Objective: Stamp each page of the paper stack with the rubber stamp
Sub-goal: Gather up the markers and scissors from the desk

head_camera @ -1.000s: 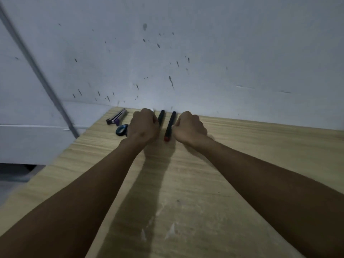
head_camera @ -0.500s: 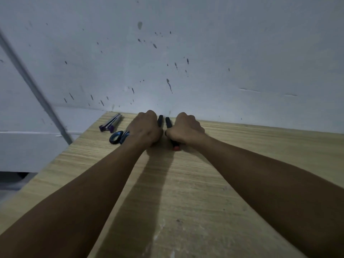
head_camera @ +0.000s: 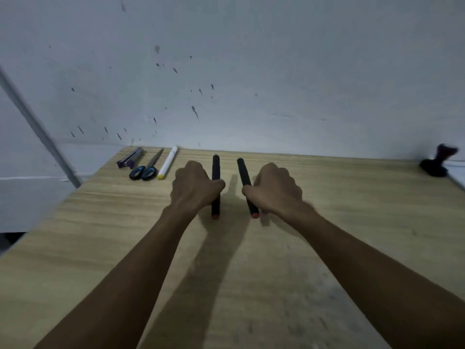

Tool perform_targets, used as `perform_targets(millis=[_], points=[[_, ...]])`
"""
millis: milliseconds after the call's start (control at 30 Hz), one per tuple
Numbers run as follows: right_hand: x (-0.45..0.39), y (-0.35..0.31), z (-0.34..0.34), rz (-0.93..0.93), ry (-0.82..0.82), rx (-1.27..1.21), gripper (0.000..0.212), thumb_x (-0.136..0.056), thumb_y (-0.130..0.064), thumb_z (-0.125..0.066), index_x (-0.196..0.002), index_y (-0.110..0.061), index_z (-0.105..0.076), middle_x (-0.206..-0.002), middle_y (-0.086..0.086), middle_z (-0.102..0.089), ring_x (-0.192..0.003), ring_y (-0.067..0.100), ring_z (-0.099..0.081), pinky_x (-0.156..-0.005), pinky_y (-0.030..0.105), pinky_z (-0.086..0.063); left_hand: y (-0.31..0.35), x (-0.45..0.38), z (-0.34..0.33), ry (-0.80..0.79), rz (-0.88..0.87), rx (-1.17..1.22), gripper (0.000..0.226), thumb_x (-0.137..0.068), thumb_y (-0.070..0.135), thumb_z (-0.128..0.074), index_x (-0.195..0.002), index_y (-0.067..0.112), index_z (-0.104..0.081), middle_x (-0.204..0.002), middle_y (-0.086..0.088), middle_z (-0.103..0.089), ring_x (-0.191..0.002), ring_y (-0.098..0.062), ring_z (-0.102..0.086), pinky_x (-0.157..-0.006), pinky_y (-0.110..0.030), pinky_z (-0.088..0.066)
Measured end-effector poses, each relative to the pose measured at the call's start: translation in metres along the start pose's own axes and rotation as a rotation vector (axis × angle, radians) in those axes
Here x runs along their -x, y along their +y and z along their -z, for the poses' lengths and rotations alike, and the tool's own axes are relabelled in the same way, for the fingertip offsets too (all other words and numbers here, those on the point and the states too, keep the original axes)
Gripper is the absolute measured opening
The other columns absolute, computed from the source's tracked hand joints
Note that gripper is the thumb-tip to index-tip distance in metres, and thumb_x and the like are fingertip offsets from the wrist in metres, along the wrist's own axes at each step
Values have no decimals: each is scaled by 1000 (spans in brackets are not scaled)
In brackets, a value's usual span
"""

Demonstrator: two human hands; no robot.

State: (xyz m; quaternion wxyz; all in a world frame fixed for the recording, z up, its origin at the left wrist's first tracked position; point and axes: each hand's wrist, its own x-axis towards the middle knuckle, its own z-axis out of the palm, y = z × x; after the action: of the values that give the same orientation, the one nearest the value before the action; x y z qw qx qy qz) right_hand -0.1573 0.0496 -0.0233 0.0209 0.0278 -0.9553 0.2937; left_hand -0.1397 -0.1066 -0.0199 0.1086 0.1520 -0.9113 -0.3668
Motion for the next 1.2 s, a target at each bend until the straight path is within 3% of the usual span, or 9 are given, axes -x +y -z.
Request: perform_targets(millis=[133,300,367,467,567,733,833,967,1200], points=[[57,40,30,5,49,24,22,-78,-36,-69,-81,-15,-65,-69,0,-66,-58,18,-65,-60,32,-56,19,57,-12,-77,-8,45,22,-67,19,-71,-73,-2,-68,-62,-12,-69,-55,-23,-69,-54,-47,-59],[124,91,68,-27,100,58,17,-83,-32,-69,-76,-17,-66,-58,-6,-64,-45,6,-59,-43,21,-44,48,127,-29,-172,-55,72,17,-74,15,-71,-69,0,-68,-59,-10,-69,-48,-18,-68,-50,-35,-59],[143,110,77,-46,123,57,18,-85,-34,-69,-75,-19,-65,-56,-6,-65,-43,6,-61,-44,23,-50,58,148,-38,-213,-69,73,18,-76,16,-72,-71,-1,-68,-60,-11,-69,-47,-19,-68,-49,-35,-59],[166,137,88,-82,143,70,21,-84,-38,-69,-76,-19,-66,-58,-5,-67,-49,10,-66,-56,34,-59,74,173,-56,-247,-93,58,22,-73,20,-73,-72,-1,-68,-61,-11,-68,-49,-21,-68,-50,-41,-59],[183,162,99,-116,194,111,23,-83,-41,-69,-76,-20,-66,-62,-5,-65,-57,12,-64,-60,33,-57,87,192,-78,-292,-133,47,27,-71,25,-74,-76,0,-67,-66,-12,-68,-53,-23,-69,-51,-44,-59],[200,192,111,-166,256,119,26,-81,-46,-67,-73,-22,-63,-67,-4,-64,-61,17,-64,-63,34,-56,108,211,-108,-352,-148,28,31,-67,28,-75,-78,2,-63,-75,-12,-66,-62,-25,-68,-56,-37,-60],[209,209,116,-217,276,148,27,-81,-47,-66,-74,-21,-62,-69,-2,-64,-63,17,-63,-62,30,-53,122,222,-123,-387,-176,8,29,-68,26,-76,-74,3,-58,-74,-12,-62,-61,-23,-65,-46,-27,-49],[213,223,121,-260,279,189,24,-81,-45,-64,-79,-21,-60,-79,1,-64,-73,22,-60,-62,29,-44,141,230,-135,-405,-189,-14,30,-69,20,-76,-69,11,-47,-74,-9,-57,-61,-20,-60,-42,-25,-39],[211,226,121,-255,274,237,29,-82,-47,-64,-84,-19,-60,-89,3,-59,-81,25,-58,-63,30,-37,162,233,-143,-398,-175,-13,32,-71,13,-74,-66,13,-43,-72,-4,-50,-61,-19,-54,-49,-25,-41]])
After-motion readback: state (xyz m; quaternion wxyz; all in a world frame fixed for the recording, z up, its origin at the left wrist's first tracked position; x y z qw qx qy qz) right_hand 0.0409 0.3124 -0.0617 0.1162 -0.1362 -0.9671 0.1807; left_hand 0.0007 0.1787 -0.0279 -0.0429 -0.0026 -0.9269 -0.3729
